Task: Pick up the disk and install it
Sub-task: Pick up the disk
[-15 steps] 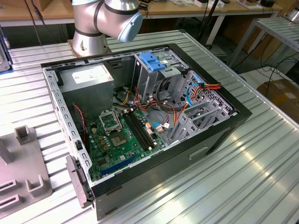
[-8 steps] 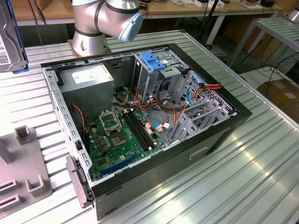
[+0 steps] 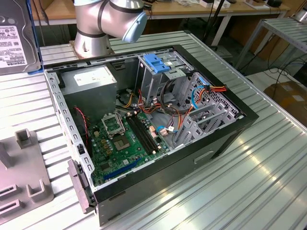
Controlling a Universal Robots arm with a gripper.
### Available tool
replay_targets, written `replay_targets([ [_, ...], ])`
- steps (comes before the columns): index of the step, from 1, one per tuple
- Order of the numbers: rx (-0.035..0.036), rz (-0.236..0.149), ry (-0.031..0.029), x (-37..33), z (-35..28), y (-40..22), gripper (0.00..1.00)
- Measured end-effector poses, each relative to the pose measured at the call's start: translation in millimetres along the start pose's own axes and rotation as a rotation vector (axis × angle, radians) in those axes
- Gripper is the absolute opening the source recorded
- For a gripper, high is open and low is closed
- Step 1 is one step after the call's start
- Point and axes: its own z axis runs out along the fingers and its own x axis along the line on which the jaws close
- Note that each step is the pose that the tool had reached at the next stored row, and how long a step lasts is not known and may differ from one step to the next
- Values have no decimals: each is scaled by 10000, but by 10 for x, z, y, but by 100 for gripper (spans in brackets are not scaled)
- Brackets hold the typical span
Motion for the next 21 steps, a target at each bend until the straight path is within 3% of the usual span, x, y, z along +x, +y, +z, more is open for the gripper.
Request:
replay_targets([
  [10, -1, -1, 1, 61, 10, -126, 37],
  [21, 0, -1, -1, 108, 22, -447, 37],
])
